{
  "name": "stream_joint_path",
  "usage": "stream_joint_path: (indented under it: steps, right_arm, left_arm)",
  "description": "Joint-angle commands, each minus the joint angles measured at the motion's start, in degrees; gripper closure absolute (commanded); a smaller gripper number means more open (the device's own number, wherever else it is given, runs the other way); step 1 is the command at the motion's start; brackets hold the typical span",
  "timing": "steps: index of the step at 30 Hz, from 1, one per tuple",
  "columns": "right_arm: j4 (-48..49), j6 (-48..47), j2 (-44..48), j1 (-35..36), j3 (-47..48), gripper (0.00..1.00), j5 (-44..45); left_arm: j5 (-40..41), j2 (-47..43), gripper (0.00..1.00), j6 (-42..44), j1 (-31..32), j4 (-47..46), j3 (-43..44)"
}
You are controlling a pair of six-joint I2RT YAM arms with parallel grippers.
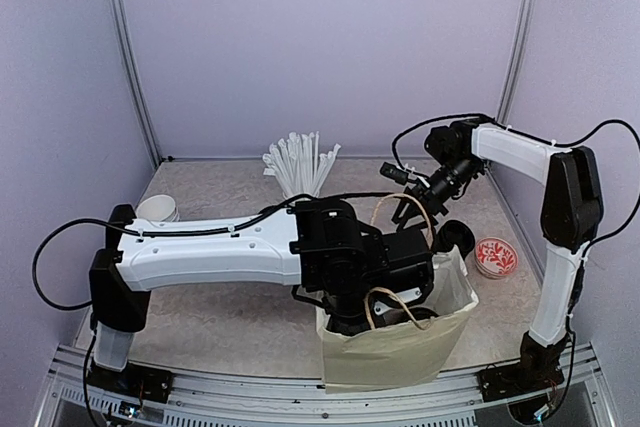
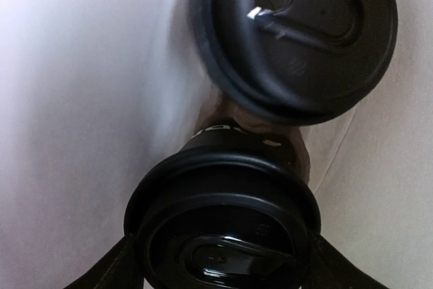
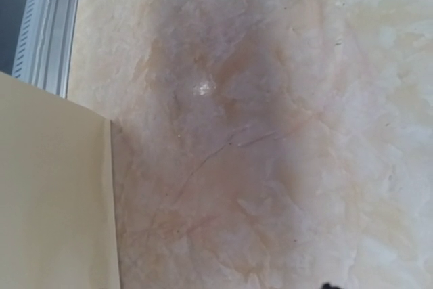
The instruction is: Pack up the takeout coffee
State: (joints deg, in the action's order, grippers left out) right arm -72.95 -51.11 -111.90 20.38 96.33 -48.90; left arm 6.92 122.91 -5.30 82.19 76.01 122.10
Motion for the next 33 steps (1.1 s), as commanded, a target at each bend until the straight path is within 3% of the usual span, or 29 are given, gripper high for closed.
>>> stream_joint_path:
  steps: [1, 10, 18, 27, 33]
  right_arm:
    - [0.13, 0.96, 2.35, -0.61, -0.13, 0.35, -0.39]
    - [0.0, 1.61, 1.89, -0.61, 1.08, 0.35, -0.01]
    - [-0.96, 1.98, 2.0, -0.61, 2.78, 0.35, -0.02]
    - [-2.15, 2.67, 3.16, -0.78, 3.76, 0.35, 1.07]
    - [-2.76, 3.34, 4.2, -1.09, 4.45, 0.35, 1.54]
  left_arm:
    - [6.46, 0.1, 0.21, -0.37, 0.66, 1.3, 3.32]
    - [13.88, -1.65, 0.07, 0.41, 0.77, 0.35, 8.41]
    - [15.58, -2.71, 0.05, 1.3, 1.61, -0.31, 12.8]
    - [14.26, -5.21, 0.14, 3.02, 2.82, -3.32, 19.38]
    - [8.44, -11.68, 0.24, 3.36, 2.82, -11.77, 15.32]
